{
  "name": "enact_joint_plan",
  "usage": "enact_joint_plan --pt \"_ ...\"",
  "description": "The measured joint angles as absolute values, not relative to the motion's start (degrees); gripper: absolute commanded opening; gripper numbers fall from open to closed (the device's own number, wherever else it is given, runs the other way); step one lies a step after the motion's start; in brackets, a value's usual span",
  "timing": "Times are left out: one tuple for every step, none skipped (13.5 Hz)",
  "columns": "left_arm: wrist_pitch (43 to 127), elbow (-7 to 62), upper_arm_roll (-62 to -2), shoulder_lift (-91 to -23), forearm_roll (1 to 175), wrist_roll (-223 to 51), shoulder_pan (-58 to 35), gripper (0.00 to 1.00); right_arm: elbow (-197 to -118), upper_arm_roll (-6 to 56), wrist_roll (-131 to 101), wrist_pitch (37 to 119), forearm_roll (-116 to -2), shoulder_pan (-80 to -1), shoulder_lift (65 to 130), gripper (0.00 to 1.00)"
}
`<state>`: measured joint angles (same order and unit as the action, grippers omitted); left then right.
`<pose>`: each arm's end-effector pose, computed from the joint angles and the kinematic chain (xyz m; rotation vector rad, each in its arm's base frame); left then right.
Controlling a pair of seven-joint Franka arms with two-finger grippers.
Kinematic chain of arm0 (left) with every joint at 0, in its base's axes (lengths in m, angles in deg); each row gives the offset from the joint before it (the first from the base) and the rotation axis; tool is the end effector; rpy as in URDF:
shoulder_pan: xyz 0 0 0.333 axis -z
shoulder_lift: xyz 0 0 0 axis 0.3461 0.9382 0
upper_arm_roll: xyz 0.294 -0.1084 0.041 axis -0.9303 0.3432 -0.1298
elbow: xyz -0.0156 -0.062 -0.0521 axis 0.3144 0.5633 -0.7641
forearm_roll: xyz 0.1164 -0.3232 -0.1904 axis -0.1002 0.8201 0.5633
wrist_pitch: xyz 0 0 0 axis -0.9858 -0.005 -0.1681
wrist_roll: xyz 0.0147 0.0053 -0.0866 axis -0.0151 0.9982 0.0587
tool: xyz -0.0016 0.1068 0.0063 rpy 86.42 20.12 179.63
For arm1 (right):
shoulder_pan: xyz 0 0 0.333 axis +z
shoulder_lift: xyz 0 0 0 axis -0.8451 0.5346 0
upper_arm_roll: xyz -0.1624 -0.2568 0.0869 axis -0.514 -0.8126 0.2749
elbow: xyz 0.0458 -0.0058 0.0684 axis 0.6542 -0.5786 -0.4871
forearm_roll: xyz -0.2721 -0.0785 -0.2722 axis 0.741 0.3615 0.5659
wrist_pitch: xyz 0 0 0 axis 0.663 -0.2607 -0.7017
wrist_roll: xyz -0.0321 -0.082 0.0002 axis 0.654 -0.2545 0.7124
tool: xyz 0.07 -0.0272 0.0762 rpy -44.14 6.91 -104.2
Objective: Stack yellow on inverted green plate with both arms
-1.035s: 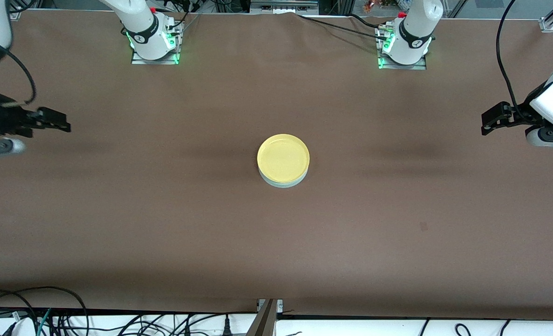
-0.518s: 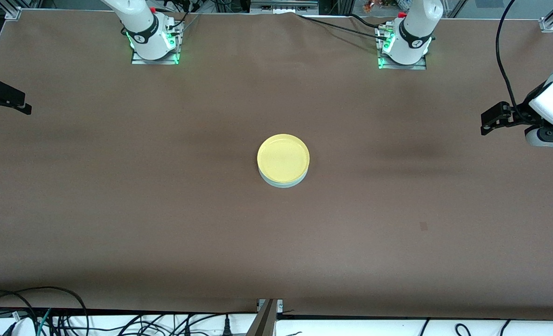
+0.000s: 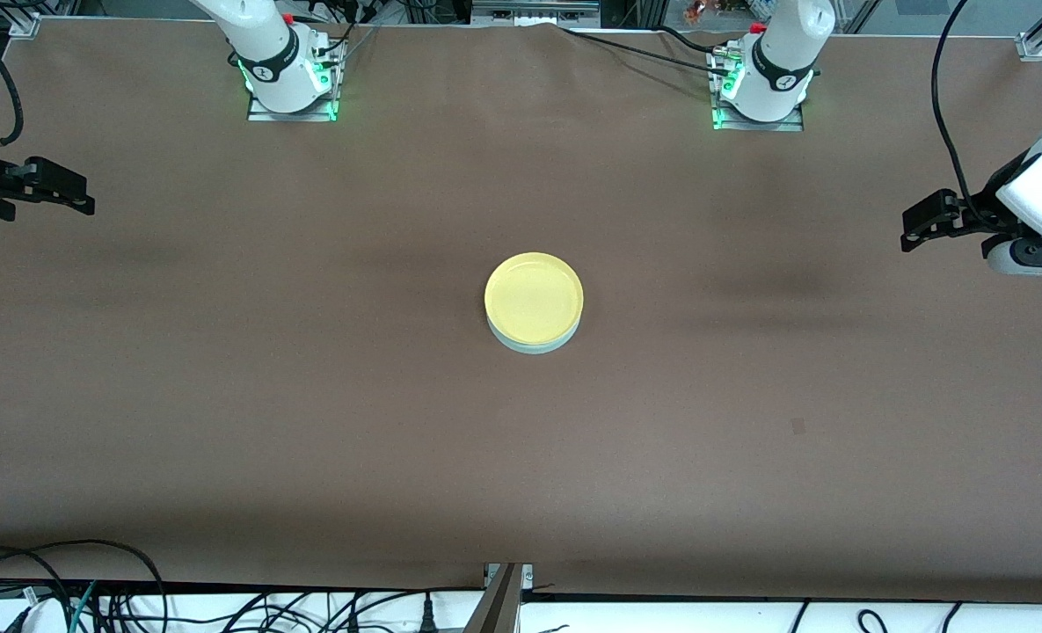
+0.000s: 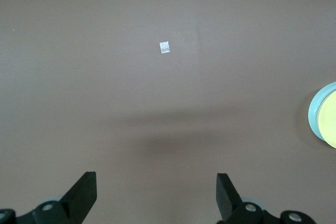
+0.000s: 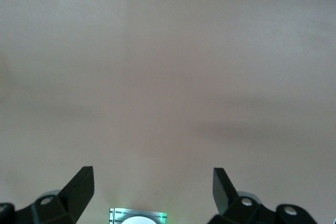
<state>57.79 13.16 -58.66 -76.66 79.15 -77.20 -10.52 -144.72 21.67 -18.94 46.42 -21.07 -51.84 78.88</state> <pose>0.5836 -0.0190 0.6016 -3.1208 0.1048 0.0603 0.5672 -0.0274 0.6014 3.1130 0.1614 -0.1966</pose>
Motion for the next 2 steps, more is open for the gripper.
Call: enact_joint_plan --pt "57.7 13.2 -58.7 -76.7 79.2 -77.2 -10.5 1.00 -144.7 21.7 -18.9 46.4 -21.1 -51.8 78.9 1.00" --pt "57.7 13.2 -58.7 -76.7 79.2 -77.2 -10.5 1.00 -144.7 21.8 -18.9 46.4 -21.1 -51.8 78.9 1.00"
